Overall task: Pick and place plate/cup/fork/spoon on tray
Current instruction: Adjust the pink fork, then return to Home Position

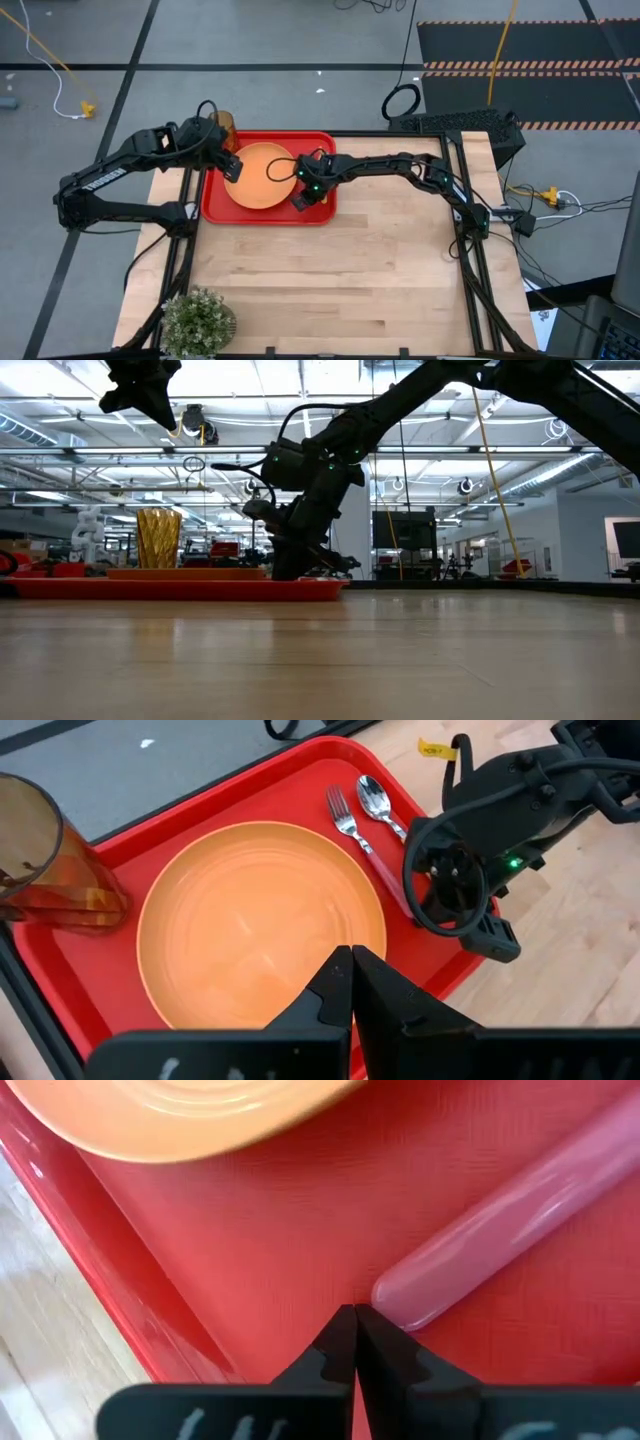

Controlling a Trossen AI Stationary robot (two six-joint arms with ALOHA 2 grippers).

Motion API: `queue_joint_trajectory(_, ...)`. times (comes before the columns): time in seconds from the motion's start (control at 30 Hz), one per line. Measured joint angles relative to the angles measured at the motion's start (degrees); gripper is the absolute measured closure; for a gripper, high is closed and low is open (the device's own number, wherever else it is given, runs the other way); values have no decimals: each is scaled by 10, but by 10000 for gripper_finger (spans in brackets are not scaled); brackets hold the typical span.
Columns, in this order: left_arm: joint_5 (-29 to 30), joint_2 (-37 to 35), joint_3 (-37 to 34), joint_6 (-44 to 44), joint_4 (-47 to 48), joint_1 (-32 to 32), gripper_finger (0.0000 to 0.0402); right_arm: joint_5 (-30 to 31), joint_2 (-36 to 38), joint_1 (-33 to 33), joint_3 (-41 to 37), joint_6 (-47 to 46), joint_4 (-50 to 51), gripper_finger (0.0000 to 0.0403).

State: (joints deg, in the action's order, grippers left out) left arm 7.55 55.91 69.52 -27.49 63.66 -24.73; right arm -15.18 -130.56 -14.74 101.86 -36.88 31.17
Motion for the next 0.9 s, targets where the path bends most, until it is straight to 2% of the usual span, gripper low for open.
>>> queue_joint_trajectory(0.37, 0, 0, 0, 2, 0, 0, 396, 6, 23, -11, 0, -12, 25, 403)
queue_joint_trajectory(0.6, 0, 0, 0, 9, 10, 0, 396, 17, 54, -31, 0, -41, 3, 403)
queue_joint_trajectory(0.9, 2, 0, 0, 23, 12, -1, 396, 16, 56, -33, 0, -40, 22, 403)
